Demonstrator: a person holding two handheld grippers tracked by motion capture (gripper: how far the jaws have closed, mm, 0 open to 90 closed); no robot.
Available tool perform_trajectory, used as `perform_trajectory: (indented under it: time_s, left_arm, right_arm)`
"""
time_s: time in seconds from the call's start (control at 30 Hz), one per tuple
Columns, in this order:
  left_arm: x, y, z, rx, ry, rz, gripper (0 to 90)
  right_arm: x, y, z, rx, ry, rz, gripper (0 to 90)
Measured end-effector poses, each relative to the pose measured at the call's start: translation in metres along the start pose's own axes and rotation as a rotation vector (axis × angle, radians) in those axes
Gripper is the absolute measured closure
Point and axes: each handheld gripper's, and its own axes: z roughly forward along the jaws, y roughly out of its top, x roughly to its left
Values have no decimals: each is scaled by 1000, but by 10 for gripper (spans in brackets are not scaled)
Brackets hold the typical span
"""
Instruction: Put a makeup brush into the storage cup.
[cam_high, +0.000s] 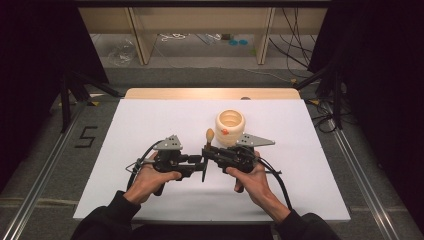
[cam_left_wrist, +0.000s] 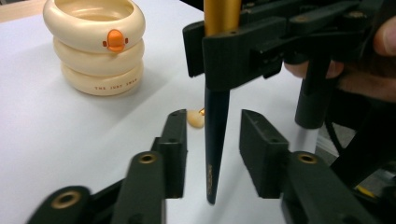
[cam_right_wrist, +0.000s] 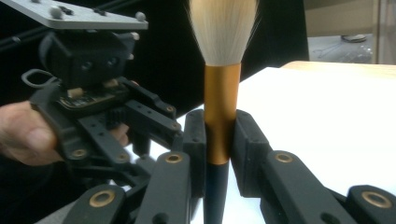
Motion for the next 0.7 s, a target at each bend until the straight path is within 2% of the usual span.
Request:
perform_trajectory:
  time_s: [0.03, 0.07, 0.13, 0.17, 0.2, 0.23, 0.3, 0.37, 0.4, 0.43, 0.47, 0.5, 0.63, 0.67, 0.7]
  left_arm:
    - [-1, -1, -1, 4, 6, 9, 595]
    - [-2, -3, -2, 9, 26, 19, 579]
    - [-3, -6, -4, 21, 35, 28, 535]
    - [-3, -8, -5, 20, 44, 26, 514]
    - [-3, -11, -6, 22, 41, 30, 495]
    - [-3, -13, -8, 28, 55, 39, 457]
    - [-1, -18, -11, 31, 64, 44, 446]
    - [0, -24, -16, 33, 85, 39, 419]
    - [1, -26, -18, 45, 90, 42, 407]
    - [1, -29, -20, 39, 106, 44, 397]
    - [1, -31, -21, 41, 111, 35, 389]
    - [2, -33, -24, 45, 113, 46, 382]
    - [1, -39, -30, 45, 140, 45, 364]
    - [1, -41, -31, 41, 160, 43, 355]
    - [1, -43, -32, 45, 169, 53, 344]
  right_arm:
    - [0, 0, -1, 9, -2, 3, 776]
    - [0, 1, -1, 15, -10, -8, 776]
    - [-1, 2, -2, 10, -21, -42, 776]
    - [1, 3, -3, 25, -28, -39, 776]
    - [0, 3, -3, 29, -30, -51, 776]
    - [0, 4, -3, 23, -42, -77, 776]
    - [1, 4, -4, 41, -37, -61, 776]
    - [0, 4, -4, 27, -42, -70, 776]
    - [-1, 5, -5, 51, -52, -82, 776]
    - [-2, 6, -6, 44, -57, -98, 776]
    - [-2, 6, -5, 39, -59, -101, 776]
    - [-2, 6, -6, 36, -61, -103, 776]
    - [-3, 8, -7, 38, -74, -120, 776]
    - [-4, 8, -7, 33, -73, -122, 775]
    - [-3, 9, -8, 45, -70, -103, 776]
